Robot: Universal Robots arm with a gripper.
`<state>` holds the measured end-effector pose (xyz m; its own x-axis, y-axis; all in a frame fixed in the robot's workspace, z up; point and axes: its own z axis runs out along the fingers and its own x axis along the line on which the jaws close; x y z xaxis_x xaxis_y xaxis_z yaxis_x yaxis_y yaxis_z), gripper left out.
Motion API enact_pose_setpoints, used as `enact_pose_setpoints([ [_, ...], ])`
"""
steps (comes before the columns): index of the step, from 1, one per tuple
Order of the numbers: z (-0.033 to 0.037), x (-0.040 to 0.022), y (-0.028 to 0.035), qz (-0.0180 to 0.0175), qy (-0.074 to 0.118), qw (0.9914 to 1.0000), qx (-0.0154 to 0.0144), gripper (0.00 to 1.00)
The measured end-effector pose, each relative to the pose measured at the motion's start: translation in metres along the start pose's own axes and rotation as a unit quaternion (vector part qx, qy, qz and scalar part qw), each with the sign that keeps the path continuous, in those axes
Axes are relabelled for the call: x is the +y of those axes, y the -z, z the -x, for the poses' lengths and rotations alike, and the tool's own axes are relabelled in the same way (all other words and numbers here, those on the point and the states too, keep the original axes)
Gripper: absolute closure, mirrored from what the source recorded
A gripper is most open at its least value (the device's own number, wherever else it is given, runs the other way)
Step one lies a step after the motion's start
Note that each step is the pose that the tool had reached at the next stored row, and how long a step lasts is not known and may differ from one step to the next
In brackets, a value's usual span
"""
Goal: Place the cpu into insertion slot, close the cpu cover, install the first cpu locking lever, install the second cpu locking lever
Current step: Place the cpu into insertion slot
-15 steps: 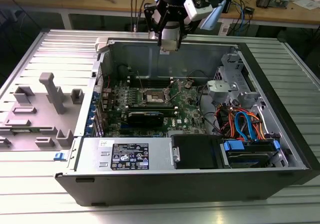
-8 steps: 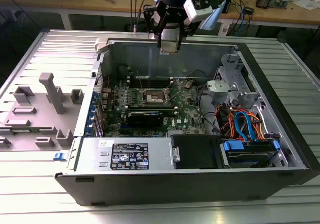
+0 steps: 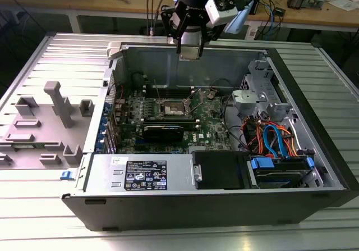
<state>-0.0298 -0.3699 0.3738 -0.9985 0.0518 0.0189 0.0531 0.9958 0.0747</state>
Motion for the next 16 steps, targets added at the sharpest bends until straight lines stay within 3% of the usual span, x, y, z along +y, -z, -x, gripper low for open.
enact_pose_setpoints([
  [9,0.0000,0.0000,-0.0002,-0.0003,0.000,1.00000,-0.0001,0.46],
  [13,-0.0002,-0.0002,-0.0016,-0.0043,-0.016,0.99985,-0.0014,0.46],
  [16,-0.0010,-0.0038,-0.0025,-0.0049,-0.018,0.99983,-0.0017,0.46],
])
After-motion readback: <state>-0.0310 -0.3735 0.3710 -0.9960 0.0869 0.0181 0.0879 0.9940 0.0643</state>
